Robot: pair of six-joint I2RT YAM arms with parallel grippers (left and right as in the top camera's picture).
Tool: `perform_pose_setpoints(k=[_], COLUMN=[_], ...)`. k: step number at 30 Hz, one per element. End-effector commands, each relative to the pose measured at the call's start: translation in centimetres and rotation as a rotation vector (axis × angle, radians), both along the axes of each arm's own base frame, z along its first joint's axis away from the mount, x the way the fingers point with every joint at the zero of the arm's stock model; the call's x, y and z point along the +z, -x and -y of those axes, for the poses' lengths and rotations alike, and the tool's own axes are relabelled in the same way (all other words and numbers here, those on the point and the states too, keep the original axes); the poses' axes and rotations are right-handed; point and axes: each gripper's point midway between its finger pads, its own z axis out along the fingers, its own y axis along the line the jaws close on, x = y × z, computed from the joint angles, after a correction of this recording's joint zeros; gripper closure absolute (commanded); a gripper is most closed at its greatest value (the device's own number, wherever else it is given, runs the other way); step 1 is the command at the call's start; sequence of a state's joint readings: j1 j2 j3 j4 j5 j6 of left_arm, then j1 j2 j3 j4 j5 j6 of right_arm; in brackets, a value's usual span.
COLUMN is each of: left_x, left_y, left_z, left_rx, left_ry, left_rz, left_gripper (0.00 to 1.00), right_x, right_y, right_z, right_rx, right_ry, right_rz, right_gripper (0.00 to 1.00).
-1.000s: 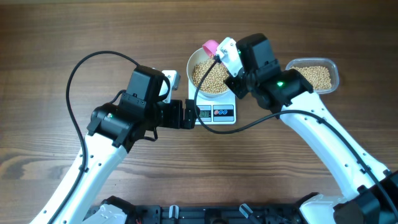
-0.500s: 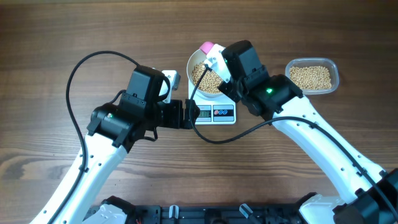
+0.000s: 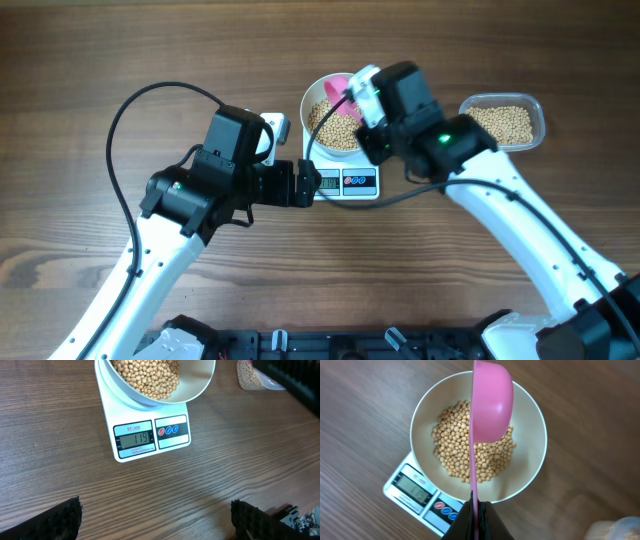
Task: Scoop item into bowl and weigh 150g on scale
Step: 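Raise the empty scoop and move it back toward the tub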
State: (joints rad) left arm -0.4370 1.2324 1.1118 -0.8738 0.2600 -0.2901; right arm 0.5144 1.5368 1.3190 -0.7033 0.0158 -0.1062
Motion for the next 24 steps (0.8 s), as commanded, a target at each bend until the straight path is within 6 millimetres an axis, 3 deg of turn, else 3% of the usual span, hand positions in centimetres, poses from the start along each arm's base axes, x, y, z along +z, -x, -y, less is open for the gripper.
perform_pose_setpoints(k=[1,13,19,24], left_x=[-0.2,-0.2,-0.2,-0.2], left_y=[0.2,0.2,0.2,0.2], left_z=[0.2,0.2,0.2,0.2], left_rx=[-0.026,-0.026,-0.026,-0.026], left_ry=[-0.004,-0.004,-0.004,-0.004], left_rz=[0.001,0.001,0.001,0.001], left_gripper=[0.0,0.0,0.0,0.0], right_x=[2.5,5.2,7.5,8.1], right_y=[-0.8,-3.0,-3.1,-3.6], right_z=[1.4,12.6,16.4,20.2], right_rx=[-0.056,-0.201,-0.209,-0.324], right_ry=[-0.226,-0.611,-0.773,-0.825], right_rz=[-0.052,-0.123,-0.081,-0.046], right_gripper=[0.96,0.96,0.96,0.96])
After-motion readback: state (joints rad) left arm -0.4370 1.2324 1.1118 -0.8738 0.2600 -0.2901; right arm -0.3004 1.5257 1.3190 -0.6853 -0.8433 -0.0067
